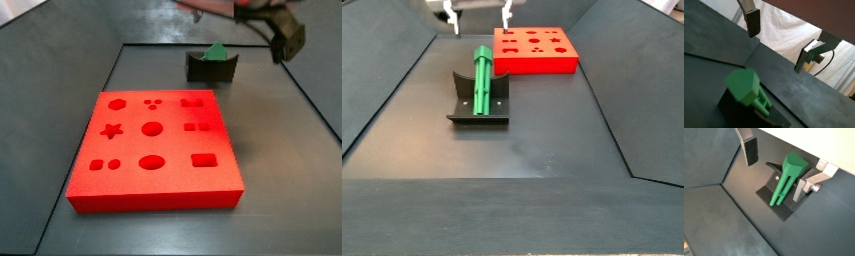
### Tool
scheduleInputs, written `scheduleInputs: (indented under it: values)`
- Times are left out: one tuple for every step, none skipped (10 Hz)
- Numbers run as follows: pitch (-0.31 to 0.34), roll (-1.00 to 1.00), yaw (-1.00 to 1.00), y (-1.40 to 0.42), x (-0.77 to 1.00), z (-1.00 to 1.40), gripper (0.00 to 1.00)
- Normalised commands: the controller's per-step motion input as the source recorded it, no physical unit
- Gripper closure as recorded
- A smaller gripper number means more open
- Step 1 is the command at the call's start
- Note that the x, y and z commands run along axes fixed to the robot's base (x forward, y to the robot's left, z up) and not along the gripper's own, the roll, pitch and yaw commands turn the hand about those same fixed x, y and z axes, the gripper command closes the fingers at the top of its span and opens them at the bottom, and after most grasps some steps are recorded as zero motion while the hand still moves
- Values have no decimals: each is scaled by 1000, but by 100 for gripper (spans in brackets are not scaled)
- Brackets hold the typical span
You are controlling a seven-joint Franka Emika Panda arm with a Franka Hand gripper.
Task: Pick up the 3 prong object. Move up. Place the 3 prong object on the fixture. Regrasp the 3 prong object. Move to above the board. Insert the 3 prong object.
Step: Regrasp the 3 prong object, then move to above the board.
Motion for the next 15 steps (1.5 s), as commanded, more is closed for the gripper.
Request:
scheduleInputs:
  values:
    - [-55, 80, 73, 2, 156, -1000, 0]
    - [-50, 80, 55, -2, 160, -1000, 0]
    - [-38, 78, 35, -9, 172, -1000, 0]
    - [-27, 80, 26, -11, 158, -897, 0]
    - [-8, 83, 17, -15, 127, -699, 0]
    - [-2, 83, 18, -17, 117, -603, 0]
    - [8, 78, 23, -20, 105, -419, 0]
    - [12, 76, 31, -21, 98, -286, 0]
    - [0, 0, 0, 0, 0, 0, 100]
    - [-345, -75, -27, -132, 40, 1000, 100]
    - [-333, -72, -38, -131, 36, 1000, 100]
    - [-285, -61, -79, -122, 25, 1000, 100]
    - [-221, -62, -134, -114, 17, 1000, 100]
    - [-187, -62, -155, -111, 14, 1000, 100]
    - [-110, -68, -190, -102, 8, 1000, 100]
